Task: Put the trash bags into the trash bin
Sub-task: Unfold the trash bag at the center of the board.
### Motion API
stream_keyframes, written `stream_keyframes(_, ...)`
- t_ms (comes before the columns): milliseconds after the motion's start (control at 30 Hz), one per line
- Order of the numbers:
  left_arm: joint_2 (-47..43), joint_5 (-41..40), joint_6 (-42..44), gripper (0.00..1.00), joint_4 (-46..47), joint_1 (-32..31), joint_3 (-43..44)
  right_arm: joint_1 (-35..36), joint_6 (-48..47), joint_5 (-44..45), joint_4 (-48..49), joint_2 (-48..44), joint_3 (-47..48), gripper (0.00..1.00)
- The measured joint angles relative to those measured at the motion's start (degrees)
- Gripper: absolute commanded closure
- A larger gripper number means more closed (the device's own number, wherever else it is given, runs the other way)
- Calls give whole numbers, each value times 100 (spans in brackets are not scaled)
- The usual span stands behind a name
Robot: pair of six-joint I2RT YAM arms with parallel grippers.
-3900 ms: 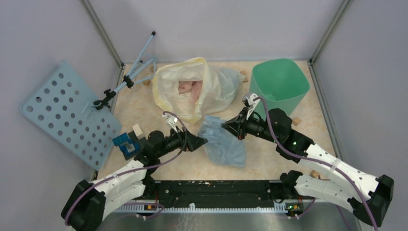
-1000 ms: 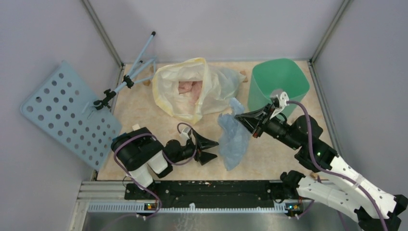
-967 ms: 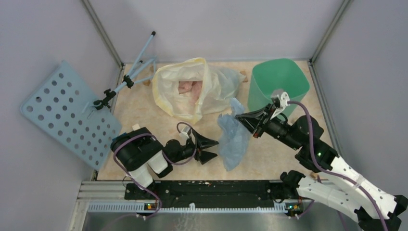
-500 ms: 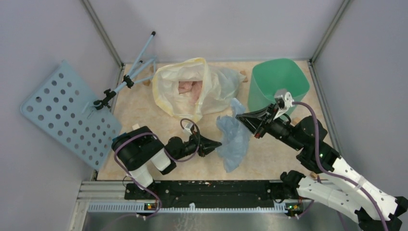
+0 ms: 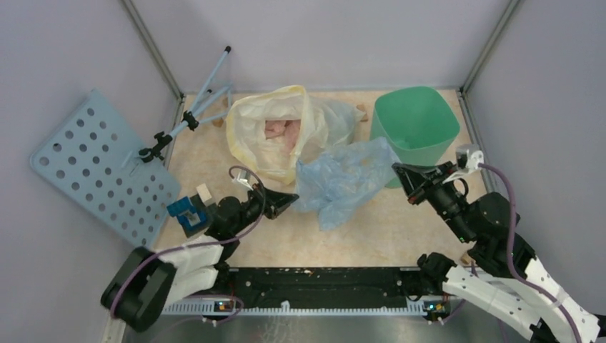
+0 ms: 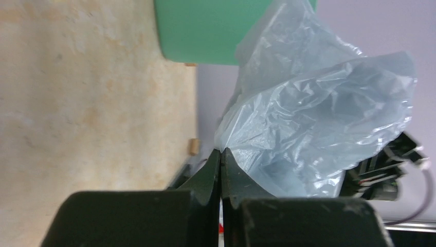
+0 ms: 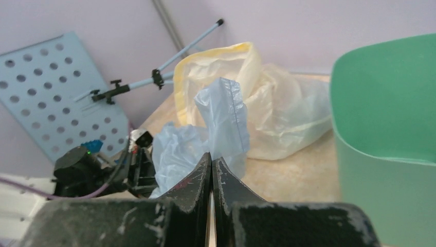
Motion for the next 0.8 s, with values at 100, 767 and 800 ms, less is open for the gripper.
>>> stream_keyframes(100,-1351,-426,822,100,-2002,-9,520,-2,44,299,9,-247,-122,100)
stream_keyframes(767,-2675,-2675,2879,100,-6498,76,1663,17,599,2500,-1224,-308,-363,100)
stream_keyframes(800,-2677,-2658,2879,100,-6496,76,1661,24,603,2531,-1290,-345,-363,100)
